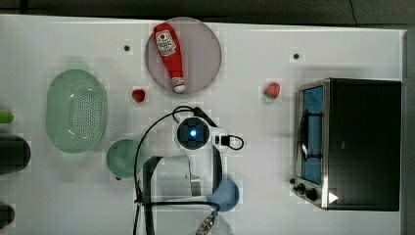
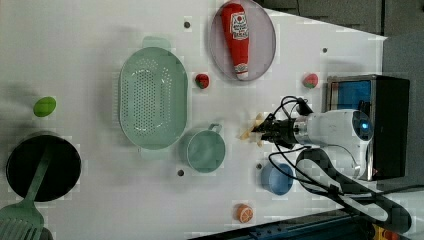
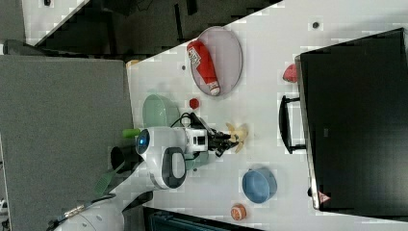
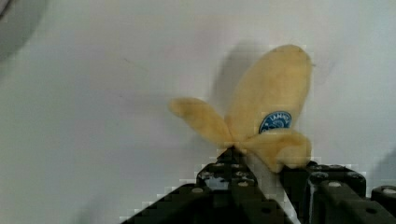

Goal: Pick banana from table and place on oven.

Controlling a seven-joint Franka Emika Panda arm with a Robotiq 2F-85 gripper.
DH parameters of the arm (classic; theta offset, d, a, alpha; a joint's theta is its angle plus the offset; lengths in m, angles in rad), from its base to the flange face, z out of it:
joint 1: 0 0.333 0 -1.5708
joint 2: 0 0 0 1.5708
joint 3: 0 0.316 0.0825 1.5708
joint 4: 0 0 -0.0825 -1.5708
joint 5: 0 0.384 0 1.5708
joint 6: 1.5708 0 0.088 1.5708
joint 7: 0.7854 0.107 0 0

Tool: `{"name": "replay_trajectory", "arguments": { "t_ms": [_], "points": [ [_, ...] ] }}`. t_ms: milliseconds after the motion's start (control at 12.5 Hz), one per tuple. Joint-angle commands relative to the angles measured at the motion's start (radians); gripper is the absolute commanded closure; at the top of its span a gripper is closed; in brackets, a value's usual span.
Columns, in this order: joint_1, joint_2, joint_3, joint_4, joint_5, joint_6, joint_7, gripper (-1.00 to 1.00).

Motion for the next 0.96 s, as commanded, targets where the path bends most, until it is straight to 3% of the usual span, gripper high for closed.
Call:
{"name": "replay_trajectory", "arguments": {
  "t_ms": [80,480,960],
  "points": [
    [-0.014,-0.169,0.005,0.042,0.009,-0.019,0.033,0.5],
    [-0.022,-0.427,-0.005,0.137,0.009,-0.352,0.032,0.5],
    [-0.024,-0.549,-0.067,0.425,0.009,-0.899,0.023,0.5]
  ]
}}
